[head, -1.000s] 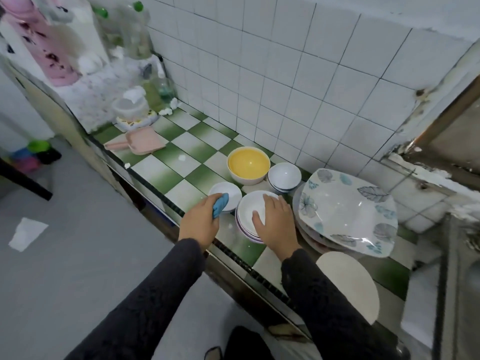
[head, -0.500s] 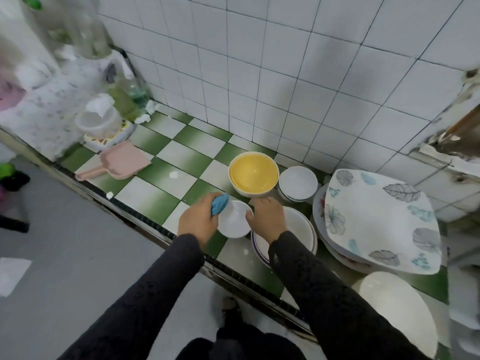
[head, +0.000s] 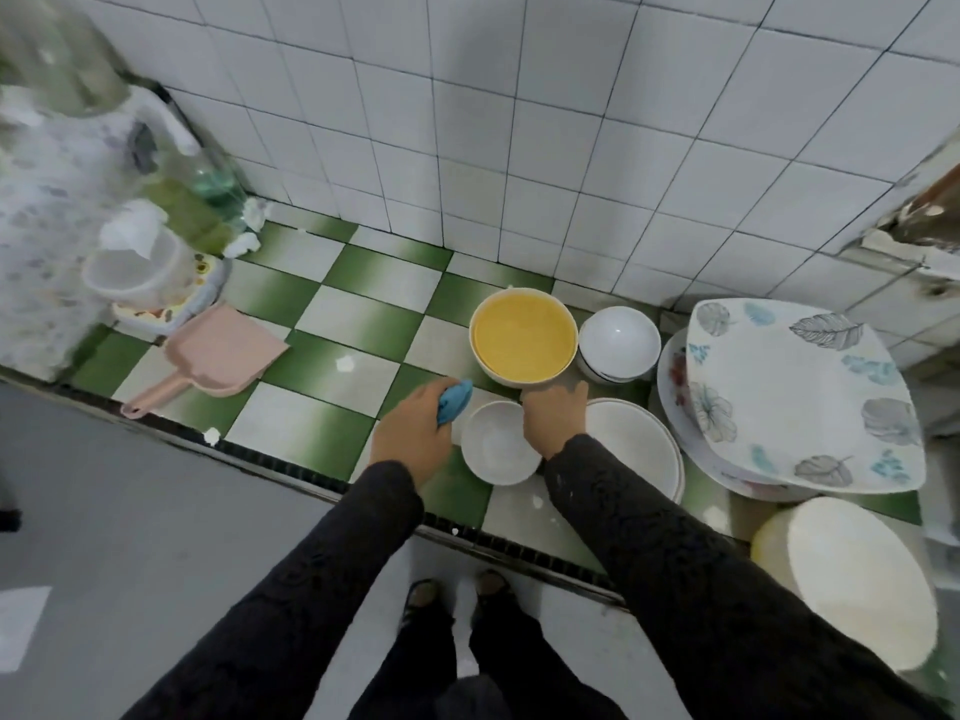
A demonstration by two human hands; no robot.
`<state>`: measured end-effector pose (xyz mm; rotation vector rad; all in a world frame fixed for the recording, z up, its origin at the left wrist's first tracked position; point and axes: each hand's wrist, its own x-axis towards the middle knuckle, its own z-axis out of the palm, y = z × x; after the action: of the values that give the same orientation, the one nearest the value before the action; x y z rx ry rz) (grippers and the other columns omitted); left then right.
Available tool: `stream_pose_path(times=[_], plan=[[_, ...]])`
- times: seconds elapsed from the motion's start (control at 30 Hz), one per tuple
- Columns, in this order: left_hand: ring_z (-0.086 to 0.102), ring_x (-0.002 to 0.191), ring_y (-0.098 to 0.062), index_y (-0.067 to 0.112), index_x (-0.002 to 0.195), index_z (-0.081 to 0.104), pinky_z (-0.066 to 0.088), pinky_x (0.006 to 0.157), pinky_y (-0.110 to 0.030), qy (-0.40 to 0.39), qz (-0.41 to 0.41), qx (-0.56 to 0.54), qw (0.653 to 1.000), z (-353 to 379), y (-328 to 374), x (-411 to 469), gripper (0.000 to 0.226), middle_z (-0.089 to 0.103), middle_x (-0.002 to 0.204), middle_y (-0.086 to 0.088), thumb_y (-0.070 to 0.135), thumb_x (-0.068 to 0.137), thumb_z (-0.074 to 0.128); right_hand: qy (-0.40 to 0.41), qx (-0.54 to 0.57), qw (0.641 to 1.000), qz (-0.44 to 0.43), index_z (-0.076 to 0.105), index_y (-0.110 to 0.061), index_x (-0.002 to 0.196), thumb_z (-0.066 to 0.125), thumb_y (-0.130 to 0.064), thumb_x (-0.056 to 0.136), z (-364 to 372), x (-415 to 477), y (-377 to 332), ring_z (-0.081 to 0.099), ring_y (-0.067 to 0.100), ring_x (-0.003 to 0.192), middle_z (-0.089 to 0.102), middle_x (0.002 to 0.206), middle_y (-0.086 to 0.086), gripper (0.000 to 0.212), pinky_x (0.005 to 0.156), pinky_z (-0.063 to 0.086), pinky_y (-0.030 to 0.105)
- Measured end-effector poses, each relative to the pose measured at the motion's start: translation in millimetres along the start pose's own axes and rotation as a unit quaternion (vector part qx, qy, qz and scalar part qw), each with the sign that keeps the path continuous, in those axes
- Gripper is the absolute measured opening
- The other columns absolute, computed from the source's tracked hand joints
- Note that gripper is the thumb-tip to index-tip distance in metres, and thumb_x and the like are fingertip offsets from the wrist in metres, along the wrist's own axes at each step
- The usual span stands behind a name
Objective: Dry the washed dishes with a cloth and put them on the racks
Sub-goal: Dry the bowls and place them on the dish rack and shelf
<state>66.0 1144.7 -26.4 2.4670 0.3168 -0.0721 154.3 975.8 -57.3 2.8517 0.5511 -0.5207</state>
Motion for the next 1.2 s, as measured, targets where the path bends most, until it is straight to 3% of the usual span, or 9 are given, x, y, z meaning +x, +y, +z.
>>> stream_pose_path(times=[0.3, 0.43, 0.63, 0.77, 0.83, 0.93, 1.0, 1.13, 1.2], plan=[[0.059, 0.097, -0.022, 0.023, 0.13, 0.055, 0.05, 0.085, -0.034, -0.006, 0.058, -0.027, 0.998, -28, -27, 16, 0.045, 0.063, 0.121, -0.001, 0.005, 0.089, 0.054, 0.058, 0.138, 0.988, 0.035, 0.061, -0.014, 0.106, 0.048, -0.014, 0.098, -18, -12, -17, 0.058, 0.028, 0.104, 0.065, 0.107, 0.006, 0.016, 0.097, 0.035, 0.041], [0.058, 0.102, -0.021, 0.02, 0.132, 0.054, 0.047, 0.088, -0.031, 0.008, 0.078, -0.068, 0.995, -34, -25, 20, 0.045, 0.061, 0.125, -0.001, 0.004, 0.09, 0.053, 0.089, 0.3, 0.945, 0.091, 0.046, -0.011, 0.098, 0.043, -0.021, 0.104, -27, -23, -20, 0.052, 0.025, 0.08, 0.054, 0.089, 0.007, 0.012, 0.067, 0.038, 0.031], [0.056, 0.099, -0.017, 0.015, 0.13, 0.055, 0.046, 0.088, -0.027, 0.013, 0.091, -0.152, 0.984, -33, -10, 21, 0.045, 0.062, 0.116, -0.001, -0.002, 0.089, 0.053, 0.126, 0.651, 0.724, 0.19, 0.033, -0.008, 0.123, 0.04, -0.022, 0.107, -41, -56, -16, 0.055, 0.025, 0.103, 0.048, 0.114, 0.006, 0.022, 0.068, 0.059, 0.028], [0.058, 0.1, -0.017, 0.016, 0.129, 0.056, 0.052, 0.091, -0.031, 0.003, 0.099, -0.188, 0.977, -25, 2, 16, 0.041, 0.064, 0.115, -0.001, 0.001, 0.091, 0.055, 0.099, 0.811, 0.529, 0.23, 0.032, -0.007, 0.128, 0.045, -0.024, 0.106, -35, -78, -5, 0.056, 0.031, 0.115, 0.042, 0.126, 0.007, 0.031, 0.061, 0.062, 0.036], [0.058, 0.101, -0.018, 0.016, 0.13, 0.056, 0.052, 0.092, -0.032, -0.004, 0.1, -0.199, 0.975, -21, 11, 15, 0.04, 0.063, 0.116, -0.002, 0.002, 0.092, 0.055, 0.106, 0.823, 0.504, 0.238, 0.037, -0.008, 0.122, 0.049, -0.021, 0.104, -33, -86, 3, 0.056, 0.034, 0.119, 0.042, 0.13, 0.011, 0.025, 0.064, 0.062, 0.038], [0.057, 0.101, -0.018, 0.018, 0.13, 0.055, 0.051, 0.09, -0.03, -0.008, 0.105, -0.207, 0.973, -14, 28, 12, 0.041, 0.061, 0.115, -0.001, 0.002, 0.093, 0.055, 0.122, 0.817, 0.508, 0.244, 0.041, -0.007, 0.127, 0.059, -0.014, 0.097, -33, -95, 18, 0.059, 0.026, 0.112, 0.049, 0.124, 0.01, 0.035, 0.07, 0.063, 0.041], [0.056, 0.101, -0.019, 0.019, 0.131, 0.054, 0.051, 0.089, -0.031, -0.019, 0.118, -0.202, 0.972, -9, 41, 10, 0.042, 0.057, 0.112, 0.002, 0.001, 0.092, 0.054, 0.135, 0.789, 0.551, 0.236, 0.042, -0.008, 0.133, 0.065, -0.011, 0.092, -37, -103, 31, 0.058, 0.022, 0.107, 0.05, 0.128, 0.011, 0.047, 0.077, 0.062, 0.041], [0.056, 0.099, -0.019, 0.018, 0.131, 0.054, 0.051, 0.087, -0.031, -0.027, 0.124, -0.199, 0.972, 3, 64, 11, 0.041, 0.056, 0.111, 0.004, 0.002, 0.093, 0.054, 0.148, 0.547, 0.804, 0.181, 0.036, -0.008, 0.146, 0.08, -0.014, 0.078, -42, -115, 65, 0.042, 0.022, 0.124, 0.038, 0.135, 0.009, 0.081, 0.103, 0.043, 0.037], [0.055, 0.1, -0.019, 0.017, 0.132, 0.053, 0.049, 0.087, -0.029, -0.027, 0.127, -0.202, 0.971, 10, 78, 11, 0.041, 0.056, 0.113, 0.003, 0.002, 0.094, 0.055, 0.141, 0.477, 0.854, 0.15, 0.035, -0.007, 0.146, 0.083, -0.015, 0.075, -44, -120, 82, 0.037, 0.025, 0.126, 0.034, 0.132, 0.01, 0.086, 0.107, 0.037, 0.037]])
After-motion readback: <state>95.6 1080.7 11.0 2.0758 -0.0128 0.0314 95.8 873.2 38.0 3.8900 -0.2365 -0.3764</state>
